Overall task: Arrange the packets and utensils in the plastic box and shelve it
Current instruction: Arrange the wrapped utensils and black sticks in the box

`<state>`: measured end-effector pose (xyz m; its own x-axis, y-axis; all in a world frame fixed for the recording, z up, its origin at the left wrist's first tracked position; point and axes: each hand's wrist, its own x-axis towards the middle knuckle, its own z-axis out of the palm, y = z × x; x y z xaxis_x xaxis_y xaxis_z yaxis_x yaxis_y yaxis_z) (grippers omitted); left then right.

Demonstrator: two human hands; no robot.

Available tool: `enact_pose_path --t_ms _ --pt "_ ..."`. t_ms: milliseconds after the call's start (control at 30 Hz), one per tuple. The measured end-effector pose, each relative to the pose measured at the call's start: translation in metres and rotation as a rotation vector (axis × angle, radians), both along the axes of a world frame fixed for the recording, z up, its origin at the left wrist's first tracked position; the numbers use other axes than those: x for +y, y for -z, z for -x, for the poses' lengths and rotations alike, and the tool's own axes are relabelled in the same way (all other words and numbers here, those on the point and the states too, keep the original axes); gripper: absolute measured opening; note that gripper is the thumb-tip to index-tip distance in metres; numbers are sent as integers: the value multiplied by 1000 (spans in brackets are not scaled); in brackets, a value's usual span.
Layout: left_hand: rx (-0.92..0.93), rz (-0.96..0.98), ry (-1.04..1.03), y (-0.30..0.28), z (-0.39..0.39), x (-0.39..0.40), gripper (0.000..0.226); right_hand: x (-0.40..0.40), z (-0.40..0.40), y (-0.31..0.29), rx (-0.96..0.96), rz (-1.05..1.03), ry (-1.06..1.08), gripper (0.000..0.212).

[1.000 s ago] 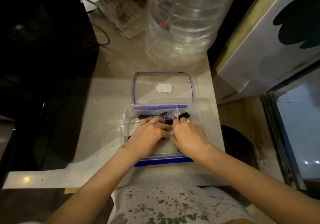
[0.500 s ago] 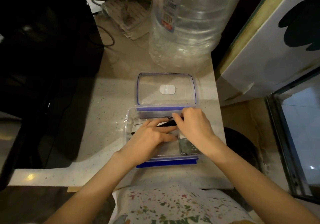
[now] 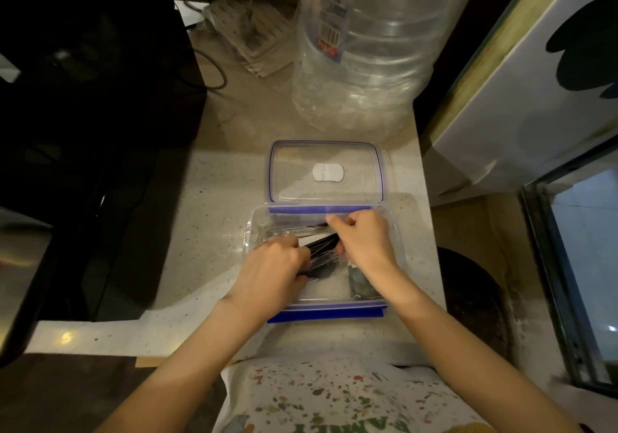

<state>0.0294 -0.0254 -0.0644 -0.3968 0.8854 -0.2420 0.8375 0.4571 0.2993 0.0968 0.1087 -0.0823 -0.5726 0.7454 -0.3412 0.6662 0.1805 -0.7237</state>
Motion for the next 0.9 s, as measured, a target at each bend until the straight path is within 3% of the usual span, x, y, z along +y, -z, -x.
enact_pose_path --t_ms 167,433,567,833,900 --pt "37 12 -46 -1 -2 3 14 -3 -4 -1 81 -36 52 11" --pt "53 1 -42 3 -2 1 22 -1 -35 -41 506 235 171 7" --pt "58 39 -60 3 -2 4 23 9 -52 -56 629 333 230 12" --pt "102 80 -41 2 0 8 25 9 -63 -47 424 564 105 11" --pt "104 91 -38 2 -1 9 23 5 -63 -45 363 539 24 19"
